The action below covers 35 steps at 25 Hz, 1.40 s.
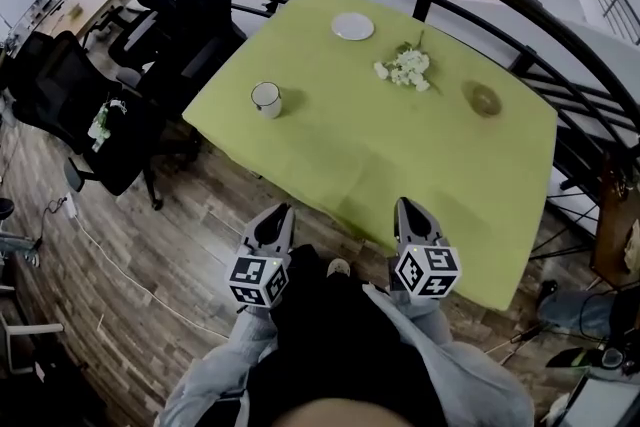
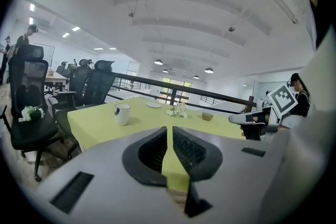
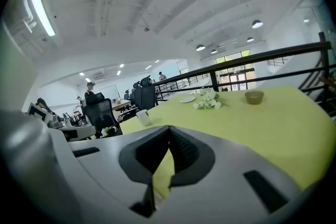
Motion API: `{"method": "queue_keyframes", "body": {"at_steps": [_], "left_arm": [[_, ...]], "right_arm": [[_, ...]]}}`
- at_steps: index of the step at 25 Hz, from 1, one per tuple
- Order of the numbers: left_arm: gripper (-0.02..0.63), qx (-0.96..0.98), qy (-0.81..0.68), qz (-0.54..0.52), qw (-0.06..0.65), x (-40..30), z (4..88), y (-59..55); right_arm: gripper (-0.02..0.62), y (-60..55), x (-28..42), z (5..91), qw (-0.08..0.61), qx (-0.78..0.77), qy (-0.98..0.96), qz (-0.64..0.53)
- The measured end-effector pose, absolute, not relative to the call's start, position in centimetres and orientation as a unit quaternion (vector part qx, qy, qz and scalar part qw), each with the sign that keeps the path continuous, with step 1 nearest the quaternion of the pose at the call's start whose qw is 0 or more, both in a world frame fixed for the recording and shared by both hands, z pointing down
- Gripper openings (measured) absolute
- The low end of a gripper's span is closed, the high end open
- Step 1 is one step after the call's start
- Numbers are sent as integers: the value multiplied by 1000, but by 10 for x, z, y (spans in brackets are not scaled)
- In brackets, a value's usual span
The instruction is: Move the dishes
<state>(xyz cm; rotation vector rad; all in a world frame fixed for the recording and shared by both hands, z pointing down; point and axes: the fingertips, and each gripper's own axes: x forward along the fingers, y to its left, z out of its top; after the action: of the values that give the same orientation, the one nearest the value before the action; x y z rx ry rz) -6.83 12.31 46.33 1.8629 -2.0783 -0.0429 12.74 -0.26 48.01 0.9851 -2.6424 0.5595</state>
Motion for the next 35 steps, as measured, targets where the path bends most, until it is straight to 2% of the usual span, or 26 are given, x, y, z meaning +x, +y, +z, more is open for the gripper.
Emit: {"method": "queue_keyframes", "body": {"at_steps": [11, 19, 28, 35], "left_arm": [[46, 672, -715, -16, 191, -97, 479, 82], [46, 689, -700, -23, 184, -168, 468, 6], [46, 719, -684, -11, 124, -279, 422, -82], [46, 744, -660, 5, 108, -329, 413, -148]], "right_arm": [[6, -23, 100, 496, 147, 353, -901, 207], [6, -87, 56, 494, 158, 392, -882, 209], [6, -175, -27, 462, 94, 427, -869, 230], [6, -226, -67, 435, 31, 442, -858, 262]]}}
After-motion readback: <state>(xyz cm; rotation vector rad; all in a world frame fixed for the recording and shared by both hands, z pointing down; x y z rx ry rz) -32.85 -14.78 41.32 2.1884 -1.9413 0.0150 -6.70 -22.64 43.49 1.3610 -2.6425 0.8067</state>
